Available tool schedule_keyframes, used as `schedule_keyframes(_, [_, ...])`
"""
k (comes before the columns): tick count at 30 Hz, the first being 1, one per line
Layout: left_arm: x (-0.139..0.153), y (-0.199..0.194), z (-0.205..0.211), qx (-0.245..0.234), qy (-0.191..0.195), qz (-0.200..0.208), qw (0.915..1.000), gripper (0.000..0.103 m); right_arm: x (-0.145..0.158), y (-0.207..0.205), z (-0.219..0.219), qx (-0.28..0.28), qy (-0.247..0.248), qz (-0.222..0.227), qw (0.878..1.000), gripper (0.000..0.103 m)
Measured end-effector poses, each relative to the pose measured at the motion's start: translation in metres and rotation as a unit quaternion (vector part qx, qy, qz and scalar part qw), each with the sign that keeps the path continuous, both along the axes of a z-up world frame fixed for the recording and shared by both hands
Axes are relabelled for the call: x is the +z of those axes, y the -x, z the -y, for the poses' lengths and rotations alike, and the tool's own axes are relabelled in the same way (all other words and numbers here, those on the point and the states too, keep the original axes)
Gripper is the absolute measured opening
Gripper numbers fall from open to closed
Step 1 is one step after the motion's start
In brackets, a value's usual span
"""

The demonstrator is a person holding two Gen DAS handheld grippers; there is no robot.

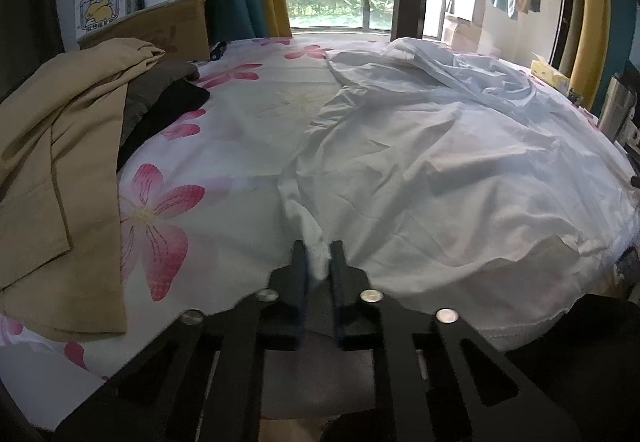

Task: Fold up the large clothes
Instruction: 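Close both grippers on the white coat hem edge, then lift the held hem up off the bed with both grippers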

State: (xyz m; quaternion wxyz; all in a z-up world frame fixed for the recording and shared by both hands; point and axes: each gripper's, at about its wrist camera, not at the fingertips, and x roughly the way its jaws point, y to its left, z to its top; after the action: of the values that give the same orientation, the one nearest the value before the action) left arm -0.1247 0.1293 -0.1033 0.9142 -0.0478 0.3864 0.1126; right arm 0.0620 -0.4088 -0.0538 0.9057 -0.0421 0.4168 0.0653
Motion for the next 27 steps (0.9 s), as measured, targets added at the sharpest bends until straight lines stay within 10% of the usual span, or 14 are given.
schedule_keyframes(3, [0.003,0.000,-0.011,-0.002,0.029,0.002,0.9996,0.007,-0.011,-0.004,-0.004,0.008,0.002,-0.015,1.000,0.064])
schedule_keyframes(8, [0.019,0.005,-0.029,0.007,0.093,0.040,0.9948,0.007,-0.011,0.000,-0.018,0.031,-0.010,-0.008,0.999,0.007])
schedule_keyframes(27, [0.088,-0.013,-0.037,0.005,0.055,0.121,0.9910,0.007,0.057,-0.009,-0.046,0.057,0.025,0.077,0.995,0.004])
